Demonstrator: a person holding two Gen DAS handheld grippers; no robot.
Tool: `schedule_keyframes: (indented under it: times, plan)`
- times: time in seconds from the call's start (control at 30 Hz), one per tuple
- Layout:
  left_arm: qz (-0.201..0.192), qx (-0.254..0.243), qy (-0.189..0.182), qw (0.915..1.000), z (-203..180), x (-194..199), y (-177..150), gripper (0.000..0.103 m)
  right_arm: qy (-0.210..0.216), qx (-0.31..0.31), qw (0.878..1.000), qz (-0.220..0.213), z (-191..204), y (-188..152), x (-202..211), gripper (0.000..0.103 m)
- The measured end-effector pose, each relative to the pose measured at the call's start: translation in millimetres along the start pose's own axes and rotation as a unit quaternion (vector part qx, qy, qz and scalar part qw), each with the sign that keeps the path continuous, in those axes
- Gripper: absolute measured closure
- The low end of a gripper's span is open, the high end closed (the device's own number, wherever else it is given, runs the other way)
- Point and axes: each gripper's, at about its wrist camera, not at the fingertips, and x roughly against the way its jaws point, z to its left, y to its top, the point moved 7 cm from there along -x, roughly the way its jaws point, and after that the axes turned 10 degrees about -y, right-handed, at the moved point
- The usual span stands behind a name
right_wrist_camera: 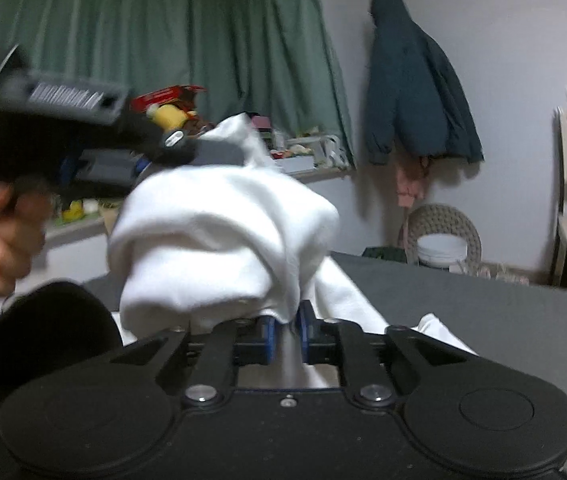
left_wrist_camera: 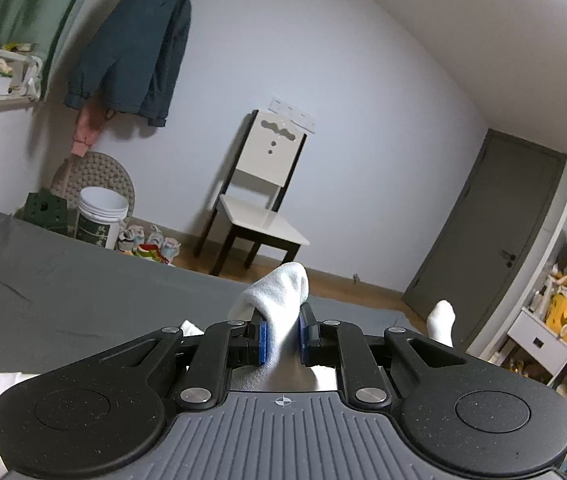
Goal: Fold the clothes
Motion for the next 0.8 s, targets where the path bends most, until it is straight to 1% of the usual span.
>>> schedule_keyframes:
  times: [0.07, 0.17, 0.27, 0.3, 0.37, 0.43, 0.47, 0.5, 0.53, 0.57, 0.6, 0.63, 0.67, 0.77, 0.8]
  plan:
    - [-0.004, -0.005, 0.009, 0.9999, 4, 5, -2, 0.089, -0.014, -0.038, 0.999, -0.002, -7, 8, -1, 0.100]
    - [-0.007, 0.006, 0.019, 0.9998, 20, 8, -4, 0.089, -0.024, -0.093, 0.995, -0.012, -26, 25, -1, 0.100]
    - [-0.004, 0.015, 0.029, 0.9995, 33, 11, -9, 0.089, -0.027, -0.110, 0.993, -0.026, -42, 40, 0, 0.100]
    - [-0.002, 0.018, 0.030, 0.9994, 36, 11, -11, 0.089, -0.033, -0.112, 0.993, -0.034, -46, 45, 3, 0.102]
    - [0.007, 0.021, 0.033, 0.9992, 41, 9, -15, 0.089, -0.045, -0.118, 0.991, -0.052, -55, 54, 11, 0.102]
    - [0.020, 0.024, 0.040, 0.9987, 44, 6, -20, 0.089, -0.040, -0.121, 0.991, -0.048, -64, 64, 12, 0.102]
    - [0.022, 0.025, 0.041, 0.9986, 46, 5, -23, 0.089, -0.042, -0.106, 0.993, -0.039, -63, 66, 12, 0.102]
    - [0.020, 0.028, 0.040, 0.9986, 47, 5, -24, 0.089, -0.045, -0.091, 0.994, -0.029, -63, 68, 13, 0.098]
    - [0.019, 0.030, 0.037, 0.9987, 48, 6, -25, 0.089, -0.034, -0.081, 0.996, -0.014, -57, 66, 12, 0.094]
    - [0.017, 0.032, 0.033, 0.9988, 48, 7, -25, 0.089, -0.023, -0.070, 0.997, 0.001, -51, 64, 11, 0.073]
    - [0.016, 0.035, 0.028, 0.9988, 49, 8, -25, 0.089, -0.002, -0.060, 0.998, 0.009, -45, 59, 11, 0.040]
    - [0.015, 0.038, 0.023, 0.9989, 49, 10, -24, 0.089, 0.015, -0.046, 0.999, 0.013, -36, 54, 10, 0.028]
    - [0.014, 0.037, 0.018, 0.9991, 49, 12, -23, 0.089, 0.021, -0.024, 0.999, 0.016, -26, 49, 11, 0.024]
    - [0.009, 0.028, 0.006, 0.9996, 47, 21, -17, 0.089, 0.041, 0.044, 0.998, 0.026, 4, 33, 15, 0.024]
    - [0.008, 0.025, 0.001, 0.9997, 46, 25, -15, 0.089, 0.054, 0.056, 0.997, 0.025, 13, 30, 15, 0.024]
